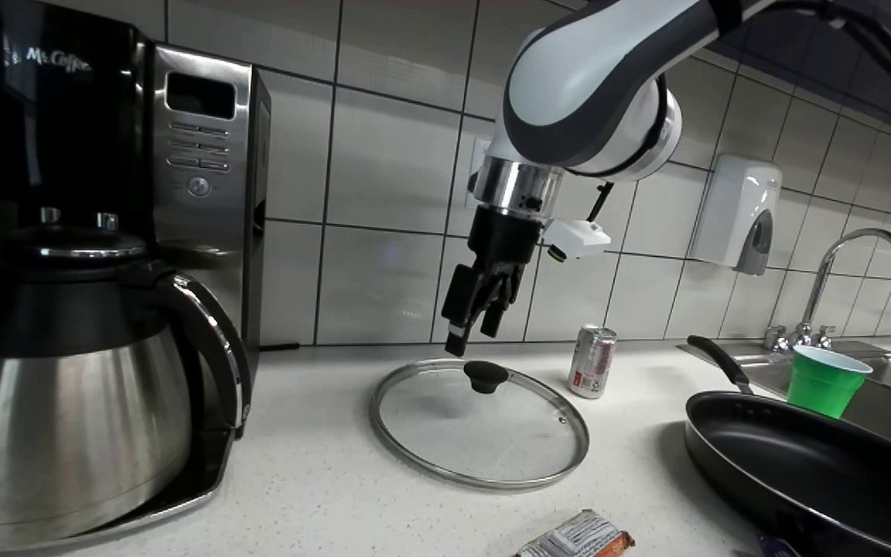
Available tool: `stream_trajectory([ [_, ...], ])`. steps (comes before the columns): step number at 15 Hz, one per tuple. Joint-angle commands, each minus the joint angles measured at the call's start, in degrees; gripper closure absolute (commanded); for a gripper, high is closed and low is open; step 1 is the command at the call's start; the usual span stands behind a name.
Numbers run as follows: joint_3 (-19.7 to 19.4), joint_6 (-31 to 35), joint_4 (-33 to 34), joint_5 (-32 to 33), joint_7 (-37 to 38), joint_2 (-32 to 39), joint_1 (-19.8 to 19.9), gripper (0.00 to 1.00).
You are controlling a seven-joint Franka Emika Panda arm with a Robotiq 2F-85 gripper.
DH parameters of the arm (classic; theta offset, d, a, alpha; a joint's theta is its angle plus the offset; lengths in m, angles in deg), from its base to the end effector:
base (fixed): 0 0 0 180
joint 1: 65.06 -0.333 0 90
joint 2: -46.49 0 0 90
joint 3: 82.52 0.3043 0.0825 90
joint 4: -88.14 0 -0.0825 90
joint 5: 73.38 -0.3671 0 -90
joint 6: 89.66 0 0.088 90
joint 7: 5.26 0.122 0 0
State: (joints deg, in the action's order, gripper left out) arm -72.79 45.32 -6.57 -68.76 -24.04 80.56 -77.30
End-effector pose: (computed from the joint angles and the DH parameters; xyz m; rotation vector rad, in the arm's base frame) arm 0.6341 0.2396 0.2662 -2.8957 -1.1077 -0.1812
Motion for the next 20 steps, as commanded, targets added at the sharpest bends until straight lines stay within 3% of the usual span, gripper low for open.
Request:
stream_trajectory([
  [1,0.2,-3.4,-2.8,2.1,2.0,-4.7,-1.1,0.0],
  [20,3.5,-1.2,-17.6,1.1,-5.3,-14.0,0.4,0.0],
])
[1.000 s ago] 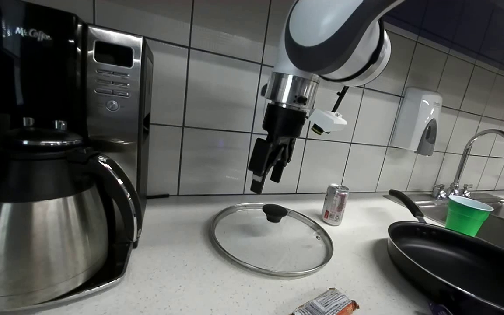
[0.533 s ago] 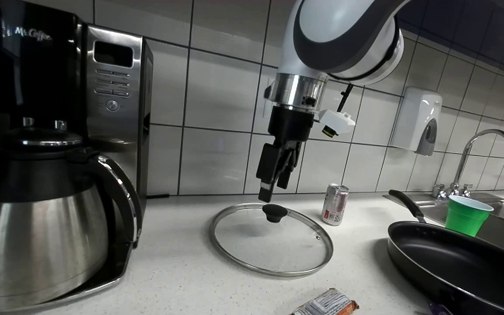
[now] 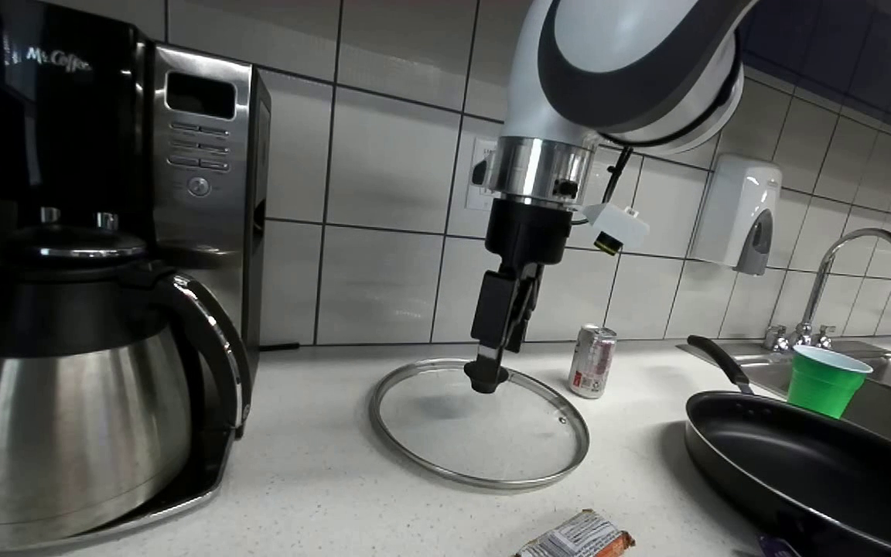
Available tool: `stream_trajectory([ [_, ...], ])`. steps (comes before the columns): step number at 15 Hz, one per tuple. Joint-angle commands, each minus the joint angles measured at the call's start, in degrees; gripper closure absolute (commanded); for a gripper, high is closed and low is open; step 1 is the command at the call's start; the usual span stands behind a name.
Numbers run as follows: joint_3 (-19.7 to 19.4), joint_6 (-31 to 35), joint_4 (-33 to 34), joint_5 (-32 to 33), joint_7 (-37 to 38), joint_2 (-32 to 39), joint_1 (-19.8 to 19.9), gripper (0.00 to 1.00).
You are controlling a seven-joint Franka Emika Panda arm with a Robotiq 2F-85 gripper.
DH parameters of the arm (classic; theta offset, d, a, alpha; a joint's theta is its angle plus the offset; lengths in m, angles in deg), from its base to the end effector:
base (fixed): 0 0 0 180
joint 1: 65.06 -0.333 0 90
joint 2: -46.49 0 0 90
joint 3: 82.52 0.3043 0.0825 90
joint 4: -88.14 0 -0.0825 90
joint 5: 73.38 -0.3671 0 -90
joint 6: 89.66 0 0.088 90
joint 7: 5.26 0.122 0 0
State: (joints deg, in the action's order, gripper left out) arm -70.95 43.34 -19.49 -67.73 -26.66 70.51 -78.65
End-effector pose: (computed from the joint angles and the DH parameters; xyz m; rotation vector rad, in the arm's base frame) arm 0.5647 0.2552 0.2799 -2.8465 -1.3060 -0.0526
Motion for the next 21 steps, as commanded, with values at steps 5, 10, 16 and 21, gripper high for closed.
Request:
stream_trajectory([
  [5,3.5,0.2,-10.8,0.2,-14.7,-7.6,3.1,0.0],
  [10,3.2,0.0,-12.0,-1.5,-18.7,-6.8,3.3,0.0],
  [16,3.1,0.4,-14.8,-3.1,-21.8,-9.0,4.6,0.0],
  [21,3.6,0.4,-15.4,-1.8,-21.1,-9.6,3.4,0.0],
])
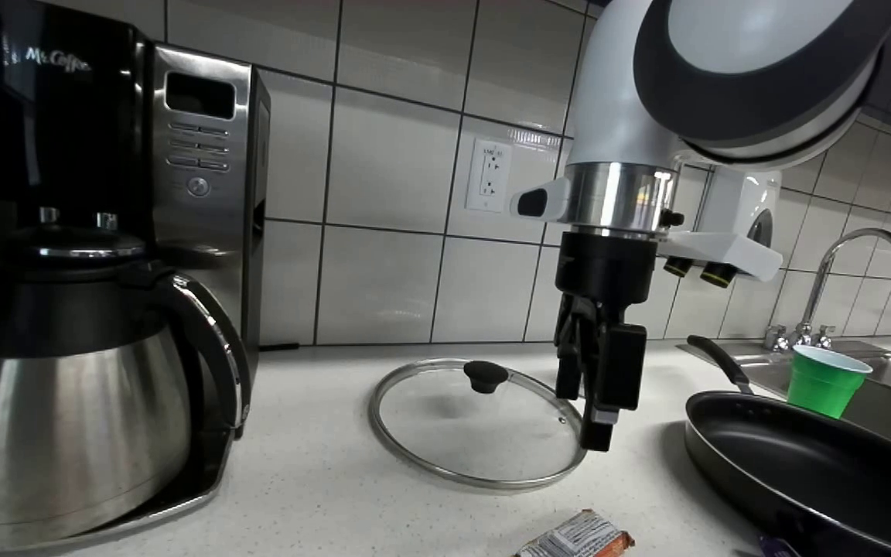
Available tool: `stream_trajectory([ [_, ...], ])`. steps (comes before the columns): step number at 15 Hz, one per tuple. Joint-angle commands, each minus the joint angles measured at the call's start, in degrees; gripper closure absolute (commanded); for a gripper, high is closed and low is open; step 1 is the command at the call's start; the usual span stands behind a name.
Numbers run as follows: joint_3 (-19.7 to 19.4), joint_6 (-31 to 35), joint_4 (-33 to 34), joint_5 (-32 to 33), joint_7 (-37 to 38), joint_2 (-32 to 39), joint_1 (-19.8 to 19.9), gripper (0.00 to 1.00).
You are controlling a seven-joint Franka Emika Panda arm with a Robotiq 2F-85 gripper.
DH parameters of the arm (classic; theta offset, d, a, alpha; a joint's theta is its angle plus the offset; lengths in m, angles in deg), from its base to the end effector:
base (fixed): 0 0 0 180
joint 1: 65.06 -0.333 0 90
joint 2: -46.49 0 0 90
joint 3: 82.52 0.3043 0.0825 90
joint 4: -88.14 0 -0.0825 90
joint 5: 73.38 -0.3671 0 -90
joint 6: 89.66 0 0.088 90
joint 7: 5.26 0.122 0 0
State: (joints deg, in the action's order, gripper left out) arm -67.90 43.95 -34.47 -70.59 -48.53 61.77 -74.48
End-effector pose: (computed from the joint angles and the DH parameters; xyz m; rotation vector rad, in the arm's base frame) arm 0.4996 0.2212 0.2641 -2.5535 -1.7527 0.0910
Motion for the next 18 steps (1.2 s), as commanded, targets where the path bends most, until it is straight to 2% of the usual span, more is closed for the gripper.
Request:
stream_trajectory([
  [1,0.7,0.4,-1.0,1.0,0.8,-1.3,-1.0,0.0],
  [6,1.4,2.1,-2.4,2.0,0.3,-1.6,-2.6,0.0],
  [10,2.1,4.1,-4.7,4.1,-2.9,-1.4,-2.8,0.0],
  [18,2.5,8.3,-8.7,8.1,-13.4,-0.3,-2.6,0.0],
])
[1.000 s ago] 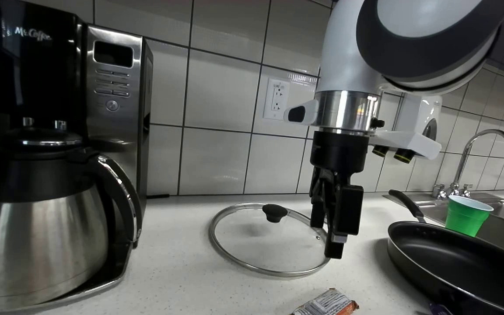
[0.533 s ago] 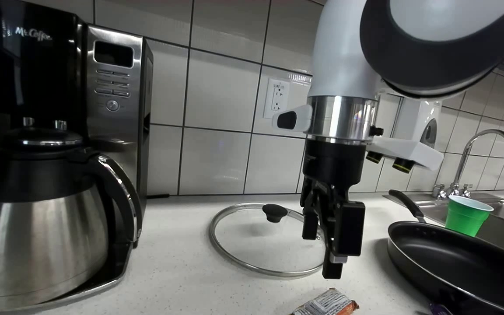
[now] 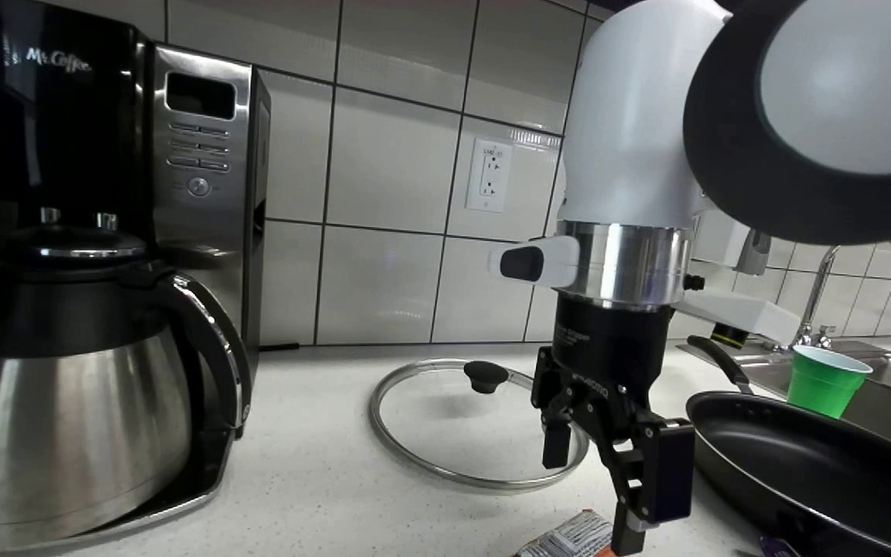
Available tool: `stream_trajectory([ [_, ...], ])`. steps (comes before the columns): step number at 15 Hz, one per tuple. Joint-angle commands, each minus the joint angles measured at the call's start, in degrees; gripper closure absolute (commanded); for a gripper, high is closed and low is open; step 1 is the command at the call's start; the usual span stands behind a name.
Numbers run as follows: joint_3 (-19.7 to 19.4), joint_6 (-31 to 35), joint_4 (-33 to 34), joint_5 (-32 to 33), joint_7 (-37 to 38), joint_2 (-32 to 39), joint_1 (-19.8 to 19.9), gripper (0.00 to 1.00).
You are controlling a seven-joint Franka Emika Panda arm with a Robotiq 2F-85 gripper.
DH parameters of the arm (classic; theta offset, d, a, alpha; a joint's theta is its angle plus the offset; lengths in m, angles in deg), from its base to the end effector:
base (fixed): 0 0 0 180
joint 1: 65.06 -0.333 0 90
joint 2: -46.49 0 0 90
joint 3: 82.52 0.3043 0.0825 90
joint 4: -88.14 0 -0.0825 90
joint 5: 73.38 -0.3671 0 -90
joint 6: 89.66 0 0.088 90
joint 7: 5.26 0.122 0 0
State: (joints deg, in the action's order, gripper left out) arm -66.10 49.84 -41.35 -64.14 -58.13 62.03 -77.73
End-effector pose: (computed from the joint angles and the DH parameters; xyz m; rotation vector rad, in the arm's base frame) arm 0.4506 0.2518 0.2263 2.2372 2.1928 -0.1316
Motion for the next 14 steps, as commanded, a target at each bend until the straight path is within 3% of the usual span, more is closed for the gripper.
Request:
stream_trajectory([
  [1,0.8,3.2,-2.4,1.7,-4.5,-0.5,0.6,0.0],
  [14,1.3,9.8,-5.4,0.3,-9.1,2.6,1.6,0.0],
])
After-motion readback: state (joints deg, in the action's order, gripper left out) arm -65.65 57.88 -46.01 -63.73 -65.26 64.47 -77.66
